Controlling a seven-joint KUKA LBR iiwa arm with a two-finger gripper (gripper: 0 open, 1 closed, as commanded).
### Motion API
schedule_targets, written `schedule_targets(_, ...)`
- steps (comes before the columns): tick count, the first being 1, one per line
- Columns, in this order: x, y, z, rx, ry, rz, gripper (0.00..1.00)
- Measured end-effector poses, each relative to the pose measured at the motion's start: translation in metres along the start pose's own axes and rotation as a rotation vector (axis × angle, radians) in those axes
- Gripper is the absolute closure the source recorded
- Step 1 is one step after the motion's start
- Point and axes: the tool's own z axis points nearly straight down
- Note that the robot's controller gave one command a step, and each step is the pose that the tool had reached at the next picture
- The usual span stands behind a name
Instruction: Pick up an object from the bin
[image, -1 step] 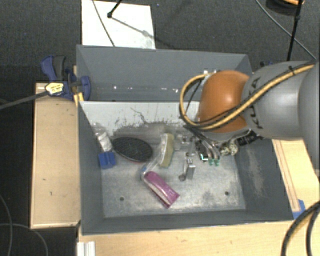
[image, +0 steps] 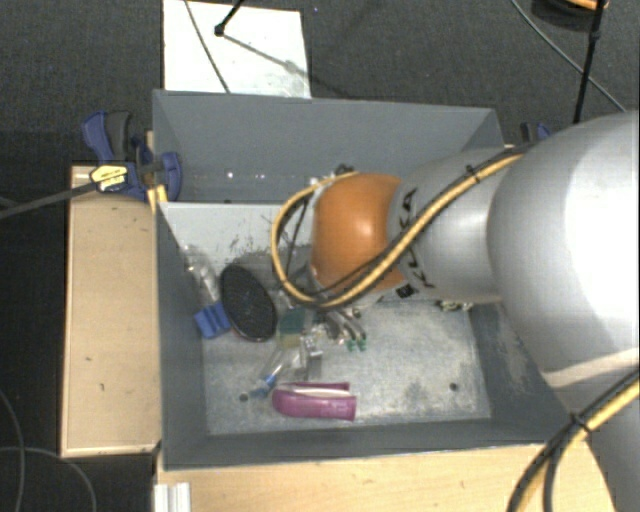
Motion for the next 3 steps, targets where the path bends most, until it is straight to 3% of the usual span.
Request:
schedule_targets(1,0.004,-0.003,0.003,0.002,0.013,0.008,1.0)
schedule_targets(2,-0.03,-0.016,-0.081,0.002,0.003,0.009,1.0)
schedule_targets(3,-0.019,-0.018,-0.139,0.002,0.007,0.022,1.0)
